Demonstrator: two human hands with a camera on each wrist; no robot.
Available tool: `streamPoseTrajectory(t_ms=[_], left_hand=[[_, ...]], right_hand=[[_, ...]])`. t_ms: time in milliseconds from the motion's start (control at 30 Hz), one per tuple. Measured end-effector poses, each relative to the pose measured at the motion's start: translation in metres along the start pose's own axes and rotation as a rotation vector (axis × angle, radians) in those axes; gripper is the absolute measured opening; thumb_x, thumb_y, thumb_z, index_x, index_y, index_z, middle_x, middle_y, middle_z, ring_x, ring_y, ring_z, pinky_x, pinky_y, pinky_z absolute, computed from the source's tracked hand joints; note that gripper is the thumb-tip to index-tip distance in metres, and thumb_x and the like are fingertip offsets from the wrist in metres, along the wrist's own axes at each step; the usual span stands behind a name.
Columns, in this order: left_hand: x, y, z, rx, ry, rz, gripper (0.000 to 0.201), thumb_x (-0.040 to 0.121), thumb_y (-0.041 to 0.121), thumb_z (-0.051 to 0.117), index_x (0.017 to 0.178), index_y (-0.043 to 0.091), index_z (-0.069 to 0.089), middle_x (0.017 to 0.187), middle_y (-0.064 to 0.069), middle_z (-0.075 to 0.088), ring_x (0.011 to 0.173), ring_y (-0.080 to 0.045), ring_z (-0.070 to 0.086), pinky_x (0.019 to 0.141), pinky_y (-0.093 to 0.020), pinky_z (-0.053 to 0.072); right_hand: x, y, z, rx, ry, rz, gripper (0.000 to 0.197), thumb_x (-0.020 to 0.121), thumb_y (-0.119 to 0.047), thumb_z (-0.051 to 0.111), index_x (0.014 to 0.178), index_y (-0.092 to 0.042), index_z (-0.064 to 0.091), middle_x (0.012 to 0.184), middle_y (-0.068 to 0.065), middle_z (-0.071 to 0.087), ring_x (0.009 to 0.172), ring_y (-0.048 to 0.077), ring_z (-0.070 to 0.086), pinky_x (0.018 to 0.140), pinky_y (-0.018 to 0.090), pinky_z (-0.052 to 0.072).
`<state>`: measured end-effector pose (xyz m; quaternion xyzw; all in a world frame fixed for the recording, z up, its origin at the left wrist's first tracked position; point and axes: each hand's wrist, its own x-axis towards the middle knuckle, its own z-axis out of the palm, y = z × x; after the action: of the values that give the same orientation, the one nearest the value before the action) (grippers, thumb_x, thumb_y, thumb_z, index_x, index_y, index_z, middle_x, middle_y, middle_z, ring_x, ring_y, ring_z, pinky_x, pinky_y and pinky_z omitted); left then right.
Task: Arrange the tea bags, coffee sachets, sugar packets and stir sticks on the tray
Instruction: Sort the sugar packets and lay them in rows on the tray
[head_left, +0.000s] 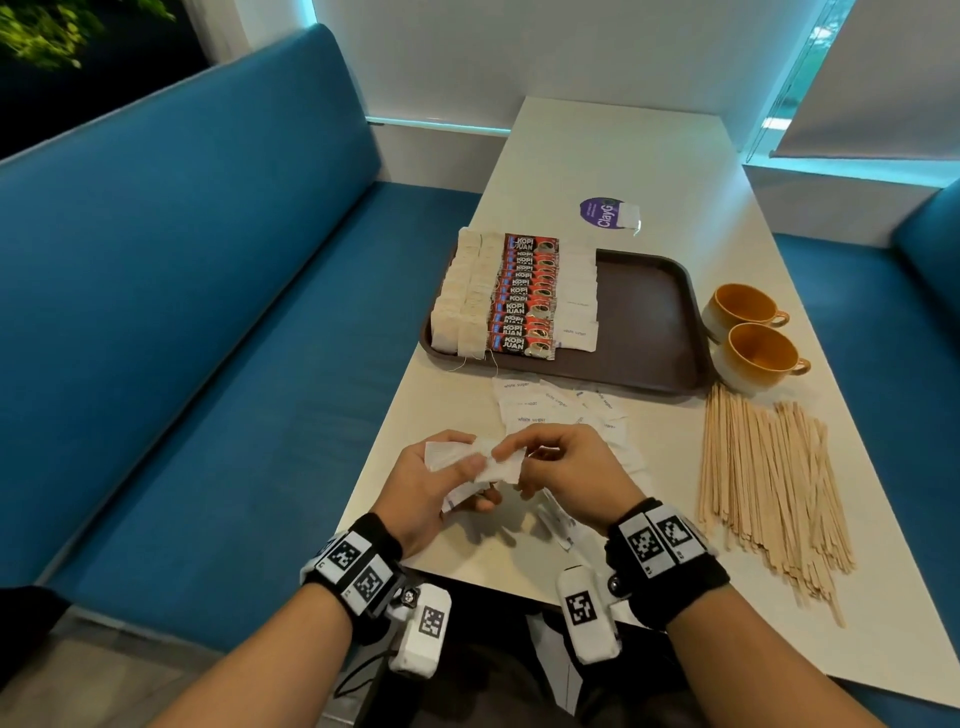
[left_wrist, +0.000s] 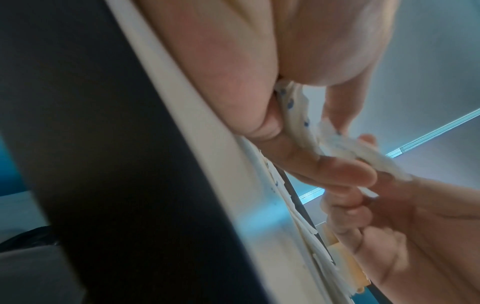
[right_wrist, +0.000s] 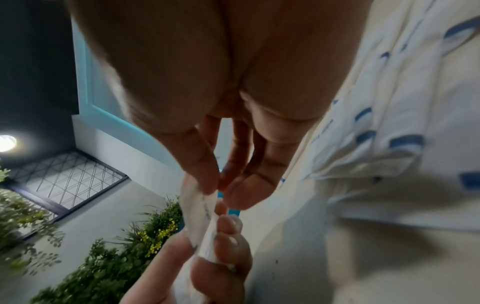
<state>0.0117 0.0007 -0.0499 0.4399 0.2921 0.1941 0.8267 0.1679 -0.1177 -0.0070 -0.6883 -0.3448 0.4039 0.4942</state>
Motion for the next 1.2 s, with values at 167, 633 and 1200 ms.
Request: streamPoseTrajectory(t_ms=[167,633,1200], left_hand=[[0.000,-0.001,-0.001,0.014,-0.011,0.016,0.032,0.091,-0.007,0.064,0.119,0.001,0.051,0.099,-0.032,0.069,0.068,-0.038,0.069,0.058,-0.036,0.062],[-0.003,0.004,0.004,0.051,0.003,0.046,0.010,0.096,0.015,0.061,0.094,0.006,0.059,0.093,-0.034,0.069,0.067,-0.040,0.067,0.058,-0.038,0.062],[0.007,-0.004,-0.007,-0.080,-0.071,0.047,0.061,0.075,-0.012,0.046,0.134,0.001,0.049,0.113,-0.034,0.064,0.111,-0.057,0.062,0.086,-0.045,0.061]], right_hand=[[-0.001,0.003,0.002,0.234,-0.019,0.019,0.023,0.089,0.009,0.065,0.097,-0.008,0.079,0.098,0.024,0.066,0.084,0.036,0.069,0.073,0.040,0.063],[-0.004,0.002,-0.004,0.036,0.025,0.068,0.022,0.080,0.002,0.081,0.097,-0.012,0.079,0.081,0.013,0.077,0.072,0.024,0.074,0.072,0.027,0.061],[0.080,-0.020,-0.107,0.057,0.450,-0.002,0.020,0.083,0.004,0.079,0.100,-0.006,0.078,0.095,0.009,0.076,0.086,0.021,0.075,0.078,0.031,0.064]])
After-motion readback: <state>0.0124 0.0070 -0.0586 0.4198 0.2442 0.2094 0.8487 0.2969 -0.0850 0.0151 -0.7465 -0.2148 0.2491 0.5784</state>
